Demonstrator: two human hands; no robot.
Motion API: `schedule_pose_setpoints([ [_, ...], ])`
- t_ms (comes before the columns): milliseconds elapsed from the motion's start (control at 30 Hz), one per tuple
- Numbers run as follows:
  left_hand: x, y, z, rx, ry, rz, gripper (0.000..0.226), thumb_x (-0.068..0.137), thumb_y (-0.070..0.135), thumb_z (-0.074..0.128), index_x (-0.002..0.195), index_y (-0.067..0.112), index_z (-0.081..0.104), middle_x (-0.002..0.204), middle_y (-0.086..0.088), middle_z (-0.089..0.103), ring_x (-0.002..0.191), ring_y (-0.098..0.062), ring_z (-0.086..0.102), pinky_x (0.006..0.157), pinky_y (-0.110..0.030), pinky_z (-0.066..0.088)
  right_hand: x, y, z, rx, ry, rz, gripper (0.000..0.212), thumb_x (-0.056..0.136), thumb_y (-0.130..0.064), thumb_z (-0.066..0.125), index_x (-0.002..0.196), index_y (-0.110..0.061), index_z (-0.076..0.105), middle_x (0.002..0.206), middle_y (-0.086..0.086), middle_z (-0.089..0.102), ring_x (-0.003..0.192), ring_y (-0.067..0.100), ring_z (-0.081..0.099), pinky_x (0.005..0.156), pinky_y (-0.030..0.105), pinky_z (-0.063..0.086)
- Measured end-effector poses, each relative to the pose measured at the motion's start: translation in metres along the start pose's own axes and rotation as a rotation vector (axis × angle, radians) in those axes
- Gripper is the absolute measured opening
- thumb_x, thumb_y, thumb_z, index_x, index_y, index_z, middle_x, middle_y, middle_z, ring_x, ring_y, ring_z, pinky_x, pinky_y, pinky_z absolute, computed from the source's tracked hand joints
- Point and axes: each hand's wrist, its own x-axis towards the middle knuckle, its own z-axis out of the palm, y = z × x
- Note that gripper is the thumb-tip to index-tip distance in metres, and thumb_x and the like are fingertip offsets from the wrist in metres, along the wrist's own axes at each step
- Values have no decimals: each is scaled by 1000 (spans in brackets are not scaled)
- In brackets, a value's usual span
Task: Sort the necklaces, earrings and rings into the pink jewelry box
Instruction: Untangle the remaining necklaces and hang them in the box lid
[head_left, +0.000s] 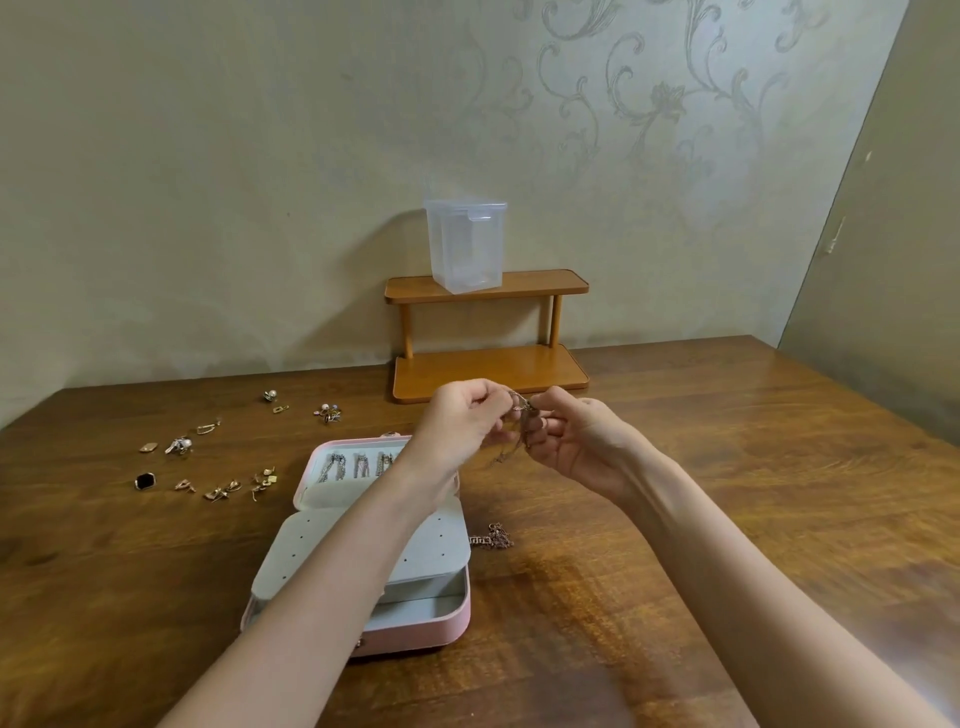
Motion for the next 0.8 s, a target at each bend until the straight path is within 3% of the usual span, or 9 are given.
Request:
schedule_pose_setpoints([
  [100,1,2,-5,-303,-112,-145,17,92,7,46,78,7,57,76,-3,52,71,-11,47,79,-29,50,0,-4,-2,-5,-9,-18,17,87,-4,51,71,-6,55,54,3,53,44,9,48,45,16,41],
  [200,3,1,-8,-392,-134,-152,11,89,8,53,80,10,59,73,0,59,72,-8,55,80,-27,49,-1,-6,-4,-24,-22,-42,18,88,-2,51,71,-5,56,59,6,54,48,10,49,48,16,44],
  [400,10,-5,-6,-473,29,-171,11,85,2,57,75,7,57,67,-4,56,65,-10,54,62,-21,50,3,-2,-6,9,37,-94,17,85,5,51,72,-3,53,72,11,55,52,10,50,51,16,46],
  [633,11,-5,-14,-188,-10,-151,14,88,7,57,76,13,51,58,2,50,55,-10,45,57,-21,43,0,-9,-13,119,40,-54,10,84,4,52,81,-6,50,70,9,57,56,12,53,52,17,46],
  [733,10,-8,-11,214,34,-79,9,87,15,62,87,14,53,63,0,51,58,-11,45,57,-22,41,-3,-10,-13,249,-31,19,8,81,-2,52,81,-9,48,67,6,59,60,13,53,62,20,44],
  [800,11,-10,-8,347,93,-29,11,90,23,58,94,13,55,62,0,53,56,-9,46,55,-22,38,-4,-11,-11,228,-75,45,12,74,-6,57,82,-11,48,69,5,59,65,14,53,69,23,41],
])
